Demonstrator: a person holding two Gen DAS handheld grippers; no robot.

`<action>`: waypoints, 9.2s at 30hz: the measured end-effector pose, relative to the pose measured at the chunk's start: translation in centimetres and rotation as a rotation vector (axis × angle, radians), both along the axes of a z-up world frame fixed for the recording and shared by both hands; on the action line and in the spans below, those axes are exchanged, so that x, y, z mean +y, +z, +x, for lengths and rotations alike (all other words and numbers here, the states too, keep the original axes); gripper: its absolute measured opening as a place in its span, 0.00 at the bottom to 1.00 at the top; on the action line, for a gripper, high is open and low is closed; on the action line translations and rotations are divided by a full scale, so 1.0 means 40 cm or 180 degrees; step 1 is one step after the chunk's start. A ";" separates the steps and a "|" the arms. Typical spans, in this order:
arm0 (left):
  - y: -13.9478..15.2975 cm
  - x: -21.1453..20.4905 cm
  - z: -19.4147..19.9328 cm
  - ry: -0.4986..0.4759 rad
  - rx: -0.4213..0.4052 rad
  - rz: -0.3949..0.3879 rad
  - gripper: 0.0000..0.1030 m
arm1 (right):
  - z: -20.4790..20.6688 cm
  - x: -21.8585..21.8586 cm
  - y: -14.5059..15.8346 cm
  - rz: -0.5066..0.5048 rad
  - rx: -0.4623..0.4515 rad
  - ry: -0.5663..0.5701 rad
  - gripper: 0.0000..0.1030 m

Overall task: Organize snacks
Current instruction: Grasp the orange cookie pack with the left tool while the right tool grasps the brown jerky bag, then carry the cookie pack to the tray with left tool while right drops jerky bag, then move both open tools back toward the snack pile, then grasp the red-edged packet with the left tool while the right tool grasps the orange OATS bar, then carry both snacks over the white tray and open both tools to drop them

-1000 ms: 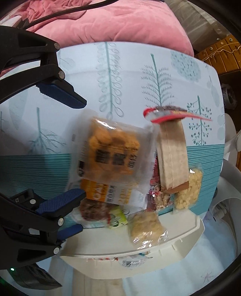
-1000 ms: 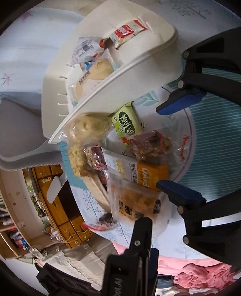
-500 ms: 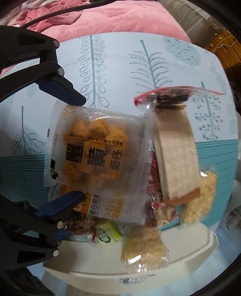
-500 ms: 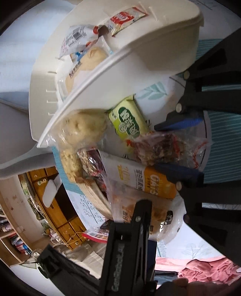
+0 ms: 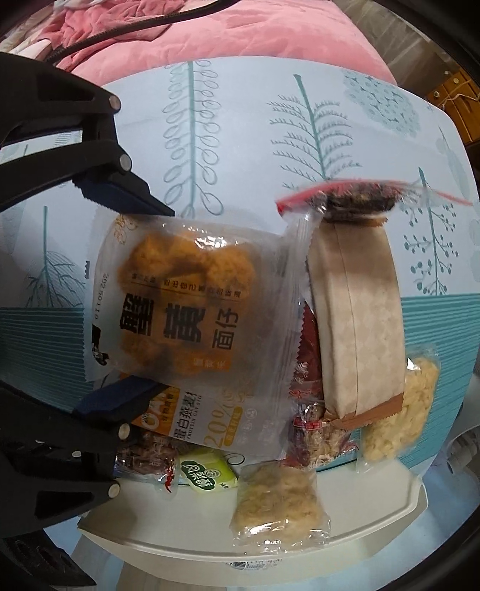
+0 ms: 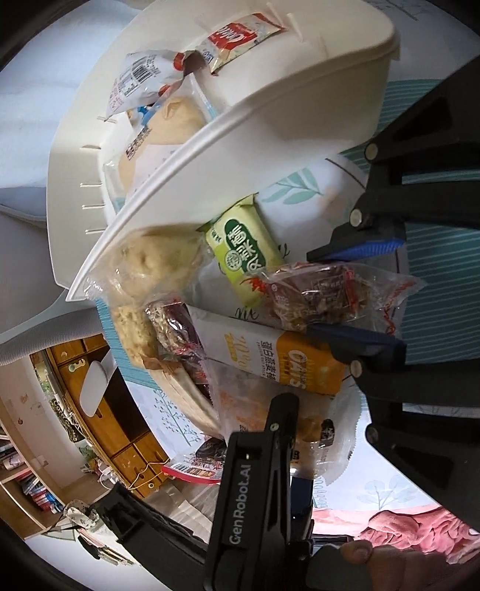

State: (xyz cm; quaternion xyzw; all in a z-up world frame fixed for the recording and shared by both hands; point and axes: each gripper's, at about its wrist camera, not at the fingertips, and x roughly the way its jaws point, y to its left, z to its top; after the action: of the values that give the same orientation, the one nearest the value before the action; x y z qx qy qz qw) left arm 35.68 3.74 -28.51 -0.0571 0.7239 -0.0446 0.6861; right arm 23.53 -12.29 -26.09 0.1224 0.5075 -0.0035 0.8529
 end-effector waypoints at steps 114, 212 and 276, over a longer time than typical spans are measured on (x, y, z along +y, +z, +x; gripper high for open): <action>0.422 -0.219 -0.396 0.0711 -0.0756 -0.0770 0.91 | -0.156 -0.428 0.325 0.0114 -0.0224 0.0328 0.63; 0.152 0.257 -0.116 0.0358 -0.1630 -0.0250 0.16 | 0.037 0.181 0.014 -0.0588 0.0375 0.0372 0.44; 0.470 -0.431 -0.347 0.0834 -0.1947 -0.1027 0.16 | -0.126 -0.465 0.356 -0.1508 -0.1068 0.1377 0.42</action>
State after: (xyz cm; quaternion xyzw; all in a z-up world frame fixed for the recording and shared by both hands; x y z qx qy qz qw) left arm 21.79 -13.48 -9.72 -0.2408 0.4556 -0.0849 0.8528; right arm 18.50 -30.90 -11.86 -0.1900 0.3597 0.0796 0.9100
